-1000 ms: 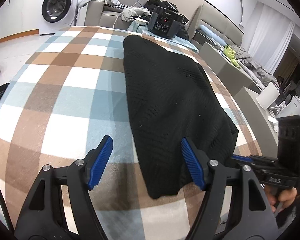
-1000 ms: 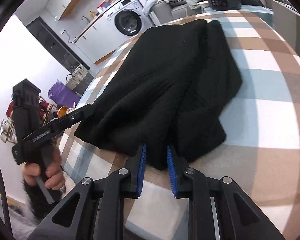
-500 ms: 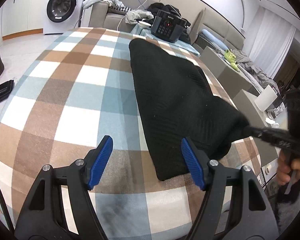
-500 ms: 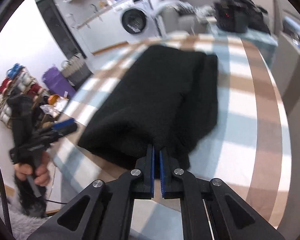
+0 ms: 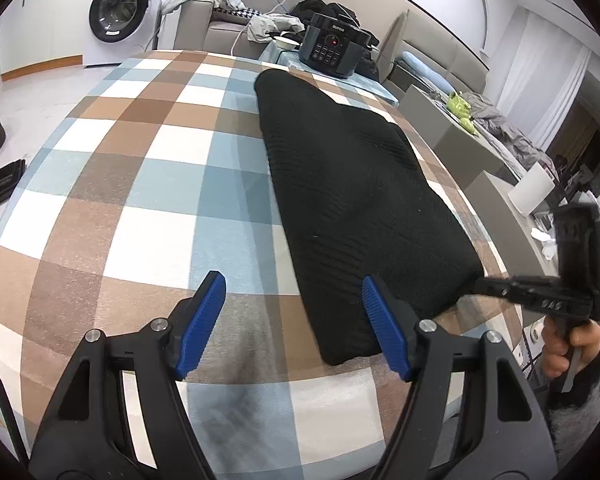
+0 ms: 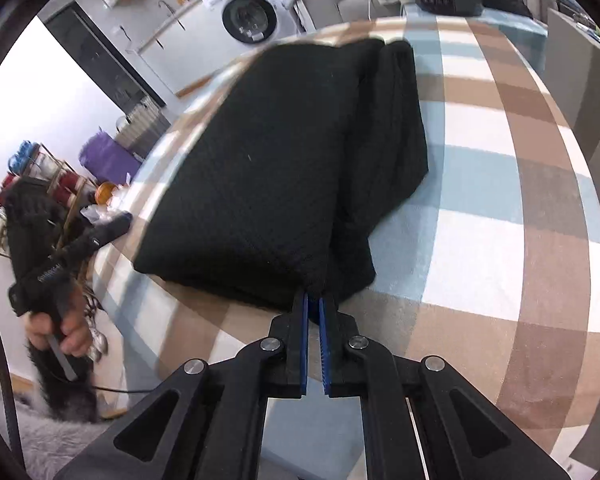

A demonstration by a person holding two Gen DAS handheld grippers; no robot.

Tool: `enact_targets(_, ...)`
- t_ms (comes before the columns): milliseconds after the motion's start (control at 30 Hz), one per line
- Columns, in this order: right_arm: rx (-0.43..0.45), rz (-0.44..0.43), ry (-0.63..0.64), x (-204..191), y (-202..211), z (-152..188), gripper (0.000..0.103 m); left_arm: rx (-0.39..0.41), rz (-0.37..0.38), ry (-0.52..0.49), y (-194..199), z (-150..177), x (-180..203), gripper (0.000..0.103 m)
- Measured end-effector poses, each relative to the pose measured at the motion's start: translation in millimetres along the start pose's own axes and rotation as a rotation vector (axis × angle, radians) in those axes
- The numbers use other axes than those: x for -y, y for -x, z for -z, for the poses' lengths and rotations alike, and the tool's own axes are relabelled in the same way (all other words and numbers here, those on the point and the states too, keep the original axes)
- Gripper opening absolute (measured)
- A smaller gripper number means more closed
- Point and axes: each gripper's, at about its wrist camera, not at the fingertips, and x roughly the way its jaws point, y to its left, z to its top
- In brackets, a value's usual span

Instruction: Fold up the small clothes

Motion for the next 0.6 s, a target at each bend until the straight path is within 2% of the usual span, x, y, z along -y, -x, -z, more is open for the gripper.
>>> enact_targets(100,0.063,-0.040,-0.026,2.3,14.5,6.7,0.018,-0.006,0.022,-0.015,-3.9,1.4,8.4,0.068)
enact_targets(233,0.101,-0.076,-0.064,4.8,12.7,18.3,0.020,-0.038,0.028,-0.043,-22.6,3.4,20.6,0.068)
enact_targets(367,0.112,-0.022,-0.010,-3.1,-1.7,16.8,0.022,-0.072,0.026,-0.059,-39.6,4.3,26.1,0.068)
enact_targets(500,0.103,-0.011,0.013,-7.0,-1.6,18.3,0.027,-0.085,0.013,-0.049,-47.8,0.6,22.3,0.068)
enact_targets(600,0.121,-0.054,-0.091,5.6,7.6,27.2,0.029,-0.100,-0.013,-0.057,-54.5,-0.1,20.9,0.068)
